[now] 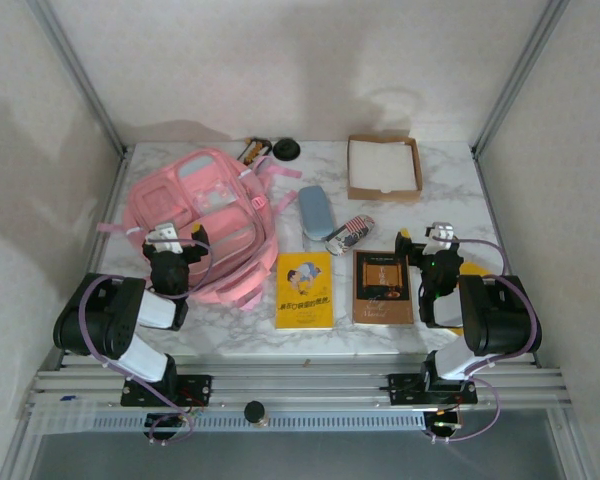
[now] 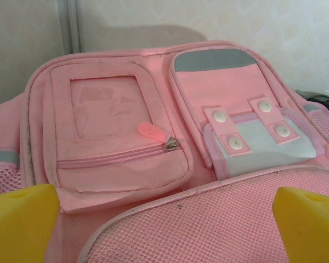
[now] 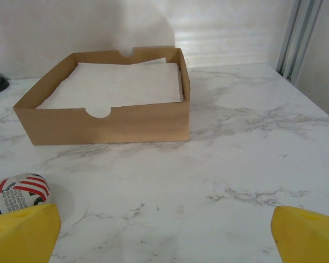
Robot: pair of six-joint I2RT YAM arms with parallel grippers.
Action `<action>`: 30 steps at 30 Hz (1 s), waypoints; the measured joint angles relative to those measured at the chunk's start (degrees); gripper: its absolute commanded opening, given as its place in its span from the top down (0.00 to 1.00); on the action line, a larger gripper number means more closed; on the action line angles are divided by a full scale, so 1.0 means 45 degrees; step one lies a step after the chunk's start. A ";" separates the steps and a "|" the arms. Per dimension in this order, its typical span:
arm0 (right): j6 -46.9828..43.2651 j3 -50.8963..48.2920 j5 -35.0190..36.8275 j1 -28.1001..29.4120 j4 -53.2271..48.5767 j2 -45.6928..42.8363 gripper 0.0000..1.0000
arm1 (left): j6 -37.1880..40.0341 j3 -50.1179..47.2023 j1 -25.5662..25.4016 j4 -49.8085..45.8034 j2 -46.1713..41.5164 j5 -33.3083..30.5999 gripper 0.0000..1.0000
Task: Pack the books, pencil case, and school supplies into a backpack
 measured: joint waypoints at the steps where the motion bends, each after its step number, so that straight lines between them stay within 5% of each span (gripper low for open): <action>1: 0.0000 0.0000 0.0000 0.0000 0.0000 0.0000 0.01 | 0.0000 0.0000 0.0000 0.0000 0.0000 0.0005 0.01; 5: 0.0000 0.0044 0.0000 0.0000 -0.0325 -0.0248 0.01 | 0.0000 0.0160 0.0000 -0.0554 -0.0243 0.0024 0.01; 16: 0.1719 0.3094 0.0146 -0.0039 -0.6300 -0.4012 0.01 | -0.0495 0.1302 0.0058 -0.5095 -0.4469 -0.0053 0.01; 30: 0.6164 0.5863 -0.1549 0.0146 -1.3682 -0.4250 0.01 | -0.7009 0.3886 0.0869 -1.3085 -0.7519 -0.0087 0.01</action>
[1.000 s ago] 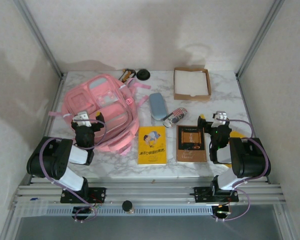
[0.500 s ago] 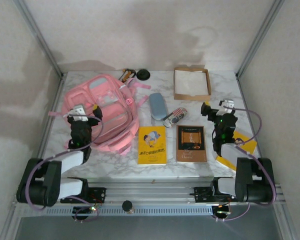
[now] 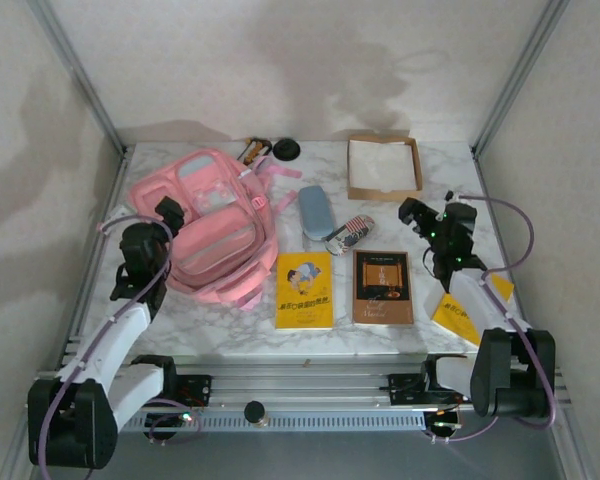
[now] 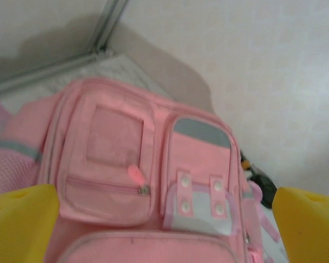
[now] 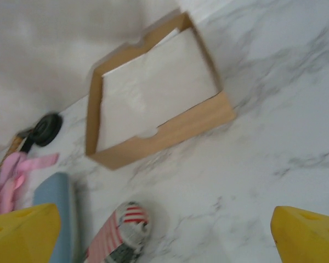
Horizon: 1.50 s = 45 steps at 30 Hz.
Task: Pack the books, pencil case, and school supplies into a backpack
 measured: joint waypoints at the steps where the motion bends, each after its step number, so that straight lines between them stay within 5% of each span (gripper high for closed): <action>1: 0.0160 0.0301 -0.0131 0.0277 -0.0427 0.0126 0.01 | -0.0379 0.0121 0.0000 -0.0651 -0.0170 0.0248 0.01; 11: 0.1462 0.3196 -0.1253 0.5523 -0.2623 0.2875 0.01 | -0.2943 0.0219 -0.0194 -0.7329 -0.2681 0.2307 0.01; 17: 0.1719 0.5547 -0.1307 0.7815 -0.3118 0.5328 0.07 | -0.3351 -0.0097 -0.0306 -0.8869 -0.2778 0.3036 0.01; 34: 0.2064 1.2560 -0.0733 0.9126 -0.3857 1.2415 0.42 | -0.4080 -0.2458 -0.0423 -0.7975 -0.1627 0.4090 0.01; 41: 0.1982 1.3318 -0.0345 0.9160 -0.4590 1.3138 0.51 | -0.4250 -0.2409 -0.0423 -0.7145 -0.0602 0.3988 0.05; 45: 0.1719 1.3697 -0.0083 0.9165 -0.5013 1.3347 0.67 | -0.4357 -0.2385 -0.0423 -0.6946 -0.0437 0.3978 0.09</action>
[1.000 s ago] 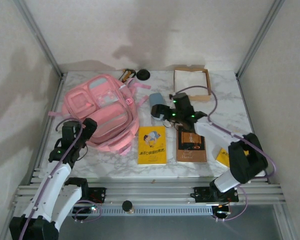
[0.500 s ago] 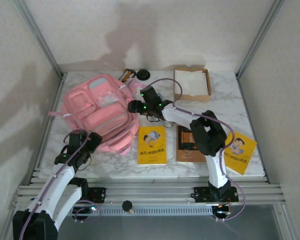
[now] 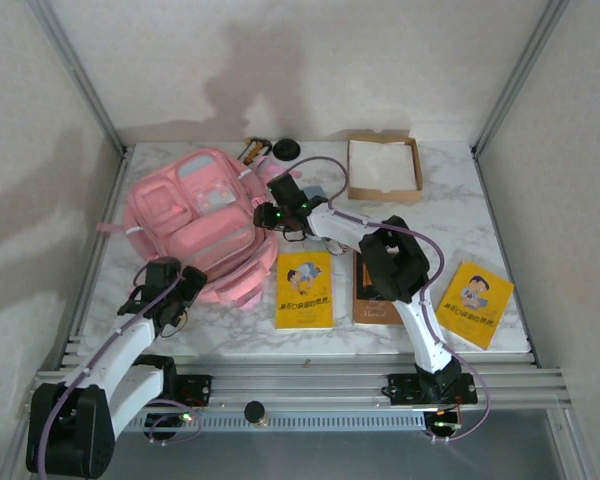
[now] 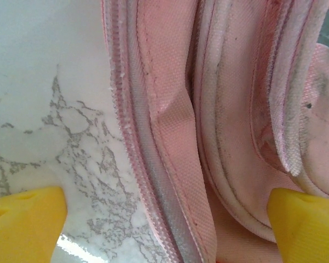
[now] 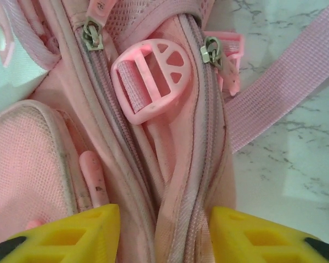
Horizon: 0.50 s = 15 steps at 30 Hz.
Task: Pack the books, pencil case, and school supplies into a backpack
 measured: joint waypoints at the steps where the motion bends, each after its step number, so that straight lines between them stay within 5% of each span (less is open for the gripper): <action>1: -0.0087 0.0053 0.0019 0.0000 -0.0083 0.0058 0.76 | -0.0044 -0.0005 0.0000 0.0058 0.0058 0.0000 0.09; 7: -0.0393 0.0121 -0.0034 0.0015 -0.0214 0.0112 0.98 | -0.0141 0.0000 0.0000 0.0505 0.0345 -0.0073 0.14; 15: -0.0325 -0.1350 0.0087 0.0515 0.0593 -0.1137 1.00 | 0.0102 0.0971 0.0491 0.0787 0.2108 -0.0262 0.17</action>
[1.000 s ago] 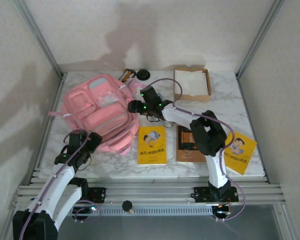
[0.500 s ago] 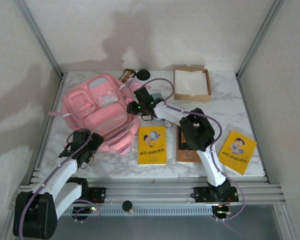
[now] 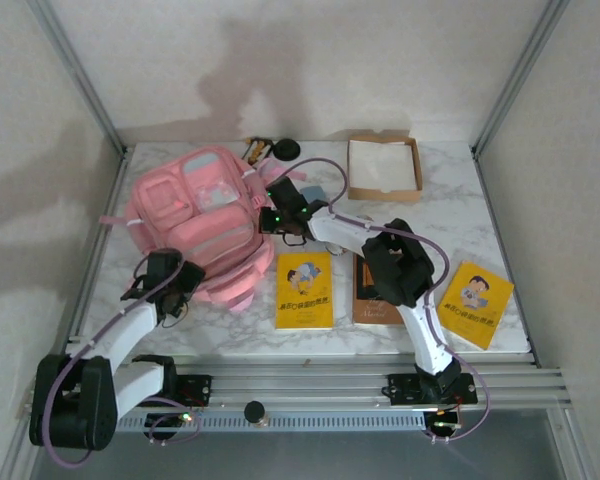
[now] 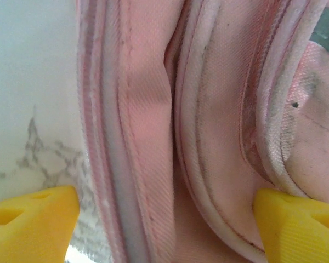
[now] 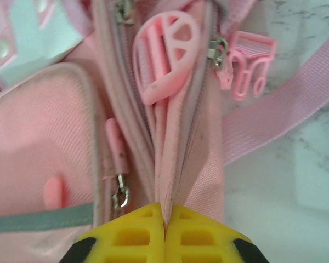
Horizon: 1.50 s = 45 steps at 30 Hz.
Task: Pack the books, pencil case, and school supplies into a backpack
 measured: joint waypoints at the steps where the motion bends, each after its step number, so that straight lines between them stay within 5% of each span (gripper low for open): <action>1: 0.0078 -0.0355 0.0092 0.0155 0.0087 -0.0311 1.00 | 0.0131 0.0151 0.0253 0.0083 0.0257 -0.0058 0.18; 9: 0.1243 -0.1399 0.0811 0.2161 0.0423 -0.1083 0.99 | 0.1214 0.2093 0.2463 0.1656 0.2390 -0.0384 0.18; 14: 0.1661 -0.0107 0.0962 0.3075 0.0068 -0.0073 0.75 | 0.2254 0.3390 0.3147 0.2628 0.3798 -0.0792 0.10; 16: 0.1632 0.0102 0.0695 0.3269 0.0078 0.0019 0.56 | 0.2506 0.3929 0.3468 0.2633 0.4337 -0.0758 0.03; 18: 0.1433 0.0141 0.0442 0.3419 0.0078 -0.0102 0.47 | 0.2662 0.4299 0.3701 0.2487 0.4546 -0.0738 0.01; 22: 0.0884 -0.0277 0.0155 0.3512 -0.0063 -0.1083 0.35 | 0.2846 0.4590 0.3774 0.2016 0.3934 -0.0767 0.01; 27: 0.0515 -0.1146 -0.0121 0.2458 -0.0306 -0.3036 0.32 | 0.2885 0.4571 0.3604 0.1224 0.2103 -0.0389 0.03; 33: 0.0262 -0.1749 -0.0510 0.0549 -0.0330 -0.3288 0.35 | 0.2725 0.4303 0.1632 0.0262 0.0170 0.0311 0.08; 45: 0.0865 -0.1987 -0.1132 -0.0962 -0.0918 -0.2001 0.35 | 0.2098 0.3410 -0.4838 -0.0763 -0.1457 -0.0447 0.17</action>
